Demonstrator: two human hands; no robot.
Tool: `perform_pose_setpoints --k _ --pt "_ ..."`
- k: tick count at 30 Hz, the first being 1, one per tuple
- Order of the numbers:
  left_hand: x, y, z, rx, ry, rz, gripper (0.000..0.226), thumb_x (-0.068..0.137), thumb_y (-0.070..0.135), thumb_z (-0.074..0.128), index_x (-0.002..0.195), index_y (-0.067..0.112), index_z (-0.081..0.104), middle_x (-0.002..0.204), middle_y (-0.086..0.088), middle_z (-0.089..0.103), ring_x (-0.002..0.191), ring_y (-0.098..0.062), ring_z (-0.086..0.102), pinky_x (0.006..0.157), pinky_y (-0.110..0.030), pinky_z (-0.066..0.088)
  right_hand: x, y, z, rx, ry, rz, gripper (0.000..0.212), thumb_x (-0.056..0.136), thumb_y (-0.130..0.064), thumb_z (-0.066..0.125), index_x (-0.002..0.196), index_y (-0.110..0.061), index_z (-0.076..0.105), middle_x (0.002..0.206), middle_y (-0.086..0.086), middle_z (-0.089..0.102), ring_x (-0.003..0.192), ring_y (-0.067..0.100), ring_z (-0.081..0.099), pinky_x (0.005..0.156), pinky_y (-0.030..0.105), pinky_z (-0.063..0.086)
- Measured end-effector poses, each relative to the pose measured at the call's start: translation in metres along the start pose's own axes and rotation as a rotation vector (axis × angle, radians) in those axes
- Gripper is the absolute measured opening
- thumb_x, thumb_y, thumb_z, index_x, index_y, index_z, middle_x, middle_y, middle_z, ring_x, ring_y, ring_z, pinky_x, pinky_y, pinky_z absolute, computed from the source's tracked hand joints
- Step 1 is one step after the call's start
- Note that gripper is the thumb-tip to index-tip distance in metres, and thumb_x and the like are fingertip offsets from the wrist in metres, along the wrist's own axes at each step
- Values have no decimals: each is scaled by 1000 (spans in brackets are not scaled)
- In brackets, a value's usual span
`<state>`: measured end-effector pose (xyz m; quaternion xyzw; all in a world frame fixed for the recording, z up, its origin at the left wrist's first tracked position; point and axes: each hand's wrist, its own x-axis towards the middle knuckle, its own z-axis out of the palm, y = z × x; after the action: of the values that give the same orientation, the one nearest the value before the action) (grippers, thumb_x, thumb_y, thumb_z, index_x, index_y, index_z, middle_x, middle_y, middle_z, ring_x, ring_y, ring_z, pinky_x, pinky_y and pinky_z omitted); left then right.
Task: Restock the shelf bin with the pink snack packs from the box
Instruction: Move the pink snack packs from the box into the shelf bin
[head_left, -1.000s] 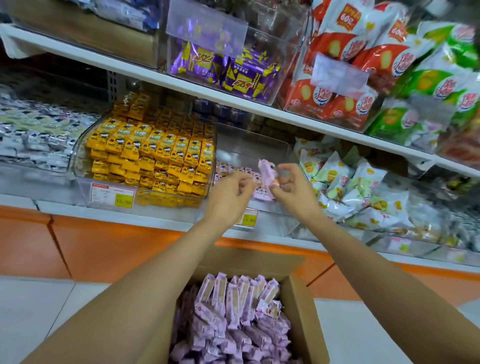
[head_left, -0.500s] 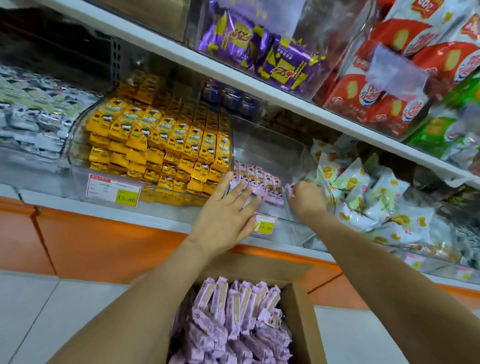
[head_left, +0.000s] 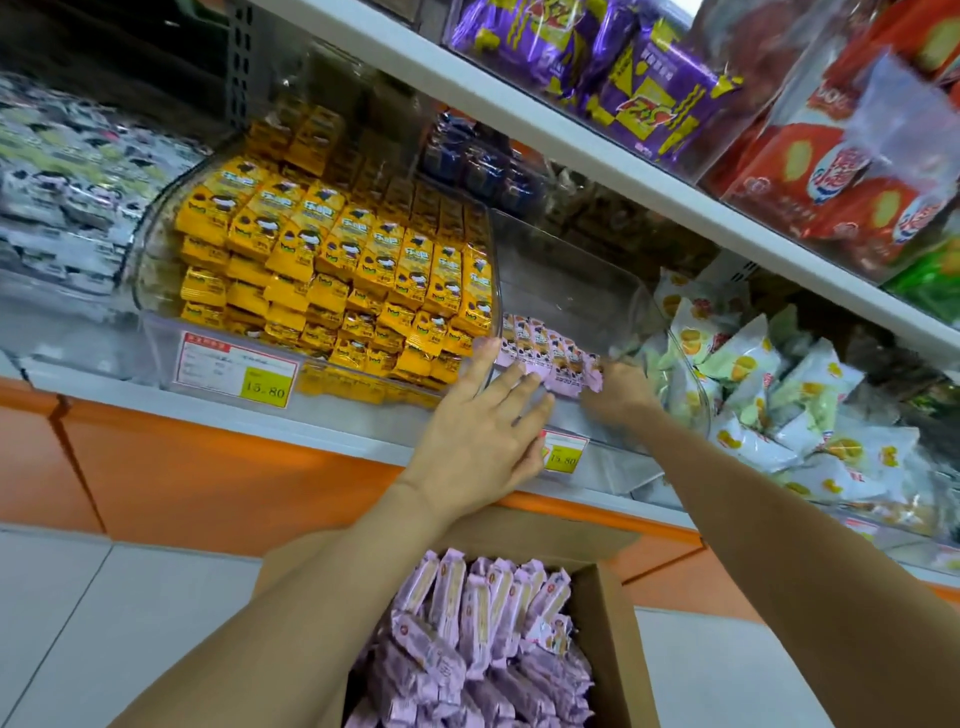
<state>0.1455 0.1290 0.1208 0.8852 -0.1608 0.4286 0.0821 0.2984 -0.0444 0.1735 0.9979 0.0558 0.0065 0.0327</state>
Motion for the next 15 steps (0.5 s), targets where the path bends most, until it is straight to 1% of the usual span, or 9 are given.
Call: perform_pose_setpoints --k 2,4,6,8,9,12,13,15 --pt "0 0 0 -4 -10 -7 39 89 29 48 114 10 70 119 -14 68 117 -30 60 114 -55 24 0 4 1 25 0 7 38 91 -16 56 123 3 49 123 24 58 114 37 55 88 36 44" --pt "0 0 -1 2 -18 -11 39 90 30 48 114 10 70 119 -14 68 117 -29 60 115 -54 22 0 7 3 11 34 4 38 93 -12 54 125 5 43 121 27 58 113 39 55 85 37 43" --pt "0 0 -2 6 -12 -12 38 90 30 48 114 10 70 118 -14 68 116 -29 60 116 -53 21 -1 9 3 -52 96 -31 33 92 -10 54 122 3 51 116 25 62 110 37 57 86 36 43" --pt "0 0 -2 7 -5 -12 38 89 30 49 113 10 70 118 -13 68 115 -29 61 117 -52 19 -2 9 -1 -156 170 -90 25 90 -16 55 110 -5 63 111 18 66 107 33 55 91 35 39" --pt "0 0 -2 7 -1 -13 38 89 29 49 113 10 70 117 -13 68 115 -29 61 118 -52 18 -1 9 -3 -188 186 -108 24 90 -19 56 108 -6 65 110 17 65 105 33 55 89 36 39" --pt "0 0 -1 4 1 -19 38 89 29 49 112 10 71 116 -12 68 113 -28 61 118 -51 17 4 11 -3 -153 184 -96 25 87 -15 61 109 -1 59 101 23 65 95 38 60 71 37 44" --pt "0 0 -1 4 0 -20 38 89 29 49 112 10 71 116 -12 69 113 -28 61 118 -51 18 6 12 -3 -139 173 -91 27 84 -14 65 107 -2 58 99 24 66 93 38 61 69 36 44" --pt "0 0 0 4 -1 -23 38 88 29 49 112 10 71 116 -12 69 113 -27 62 118 -51 19 9 14 0 -153 132 -103 25 80 -14 69 102 -4 63 97 21 67 92 35 63 69 32 44"
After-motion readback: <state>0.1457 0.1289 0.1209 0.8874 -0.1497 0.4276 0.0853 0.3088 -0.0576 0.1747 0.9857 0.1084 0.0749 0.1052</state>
